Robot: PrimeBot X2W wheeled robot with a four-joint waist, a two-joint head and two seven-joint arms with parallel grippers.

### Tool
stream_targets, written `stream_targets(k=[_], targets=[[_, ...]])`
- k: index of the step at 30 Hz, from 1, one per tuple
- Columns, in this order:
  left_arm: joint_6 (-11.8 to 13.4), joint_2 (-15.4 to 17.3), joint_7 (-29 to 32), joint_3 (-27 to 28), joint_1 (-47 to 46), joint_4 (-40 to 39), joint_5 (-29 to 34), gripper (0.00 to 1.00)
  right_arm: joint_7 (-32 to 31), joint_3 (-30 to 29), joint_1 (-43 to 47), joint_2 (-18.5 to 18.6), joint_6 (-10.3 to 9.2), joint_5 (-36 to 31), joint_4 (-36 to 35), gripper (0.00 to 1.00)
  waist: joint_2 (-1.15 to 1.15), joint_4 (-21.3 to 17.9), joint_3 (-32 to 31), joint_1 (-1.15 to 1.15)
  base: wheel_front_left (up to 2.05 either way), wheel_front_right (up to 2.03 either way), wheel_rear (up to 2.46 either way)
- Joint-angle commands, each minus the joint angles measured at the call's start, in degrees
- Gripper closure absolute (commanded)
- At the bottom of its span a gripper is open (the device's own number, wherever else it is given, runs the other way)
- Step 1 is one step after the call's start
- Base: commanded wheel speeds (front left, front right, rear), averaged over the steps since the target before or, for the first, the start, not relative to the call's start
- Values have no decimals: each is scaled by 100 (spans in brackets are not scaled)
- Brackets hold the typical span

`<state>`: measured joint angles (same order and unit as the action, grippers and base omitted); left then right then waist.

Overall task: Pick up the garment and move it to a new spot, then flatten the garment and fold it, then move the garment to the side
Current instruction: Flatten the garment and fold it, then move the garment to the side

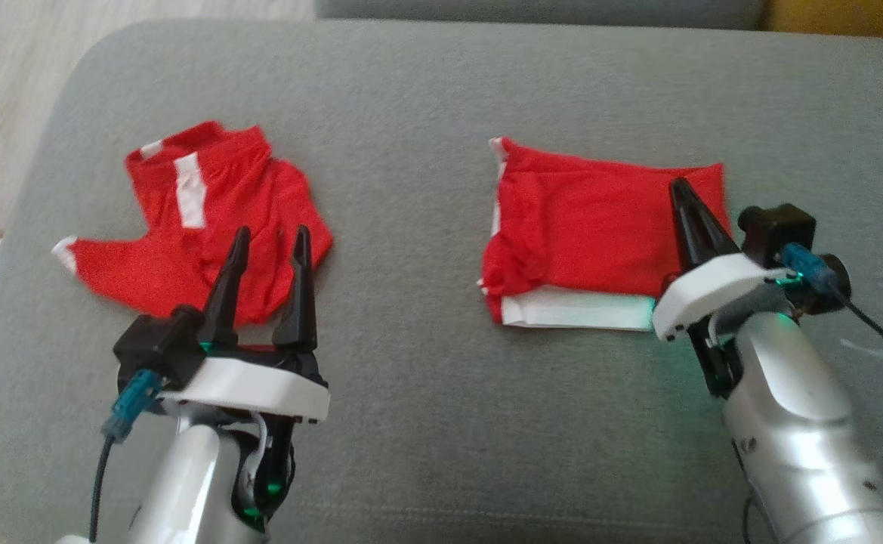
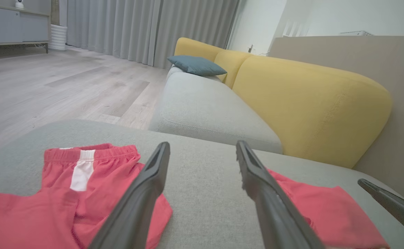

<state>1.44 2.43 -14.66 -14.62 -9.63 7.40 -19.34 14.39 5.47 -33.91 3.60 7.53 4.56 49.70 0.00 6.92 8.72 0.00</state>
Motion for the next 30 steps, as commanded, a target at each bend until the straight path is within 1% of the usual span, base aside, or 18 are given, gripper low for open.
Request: stream_targets(k=[1,5,6,7,8,16,19,24,30], targets=[[-10,44,-34,206,-112,-219,-15,0,61,77,62,-22,-4,-72,-263,100,0,-259,-221,0,0,0,0],[-10,44,-34,204,-116,-235,-53,0,61,-82,345,106,-4,-136,-687,100,0,-447,-353,0,0,0,0],[-7,44,-34,205,-115,-230,-57,0,61,-141,418,132,-4,-149,-803,96,0,-483,-380,0,0,0,0],[-5,44,-34,205,-113,-219,-58,0,61,-182,497,152,-4,-177,-932,20,0,-515,-405,0,0,0,0],[-3,44,-34,206,-108,-208,-57,0,61,-232,584,161,-4,-195,-1056,0,0,-545,-429,0,0,0,0],[-22,44,-34,197,84,-59,-25,0,61,-715,1390,28,-4,-286,-1973,0,0,-741,-633,0,0,0,0],[-41,44,-34,193,199,21,118,0,61,-842,1695,-36,-4,-261,-2191,0,0,-801,-691,0,0,0,0],[-47,44,-34,225,358,42,104,0,61,-858,2010,-67,-4,-238,-2409,0,0,-861,-722,0,0,0,0],[-56,44,-34,213,335,12,95,0,-20,-802,2047,-70,-4,-151,-2558,0,0,-839,-630,0,0,0,0]])
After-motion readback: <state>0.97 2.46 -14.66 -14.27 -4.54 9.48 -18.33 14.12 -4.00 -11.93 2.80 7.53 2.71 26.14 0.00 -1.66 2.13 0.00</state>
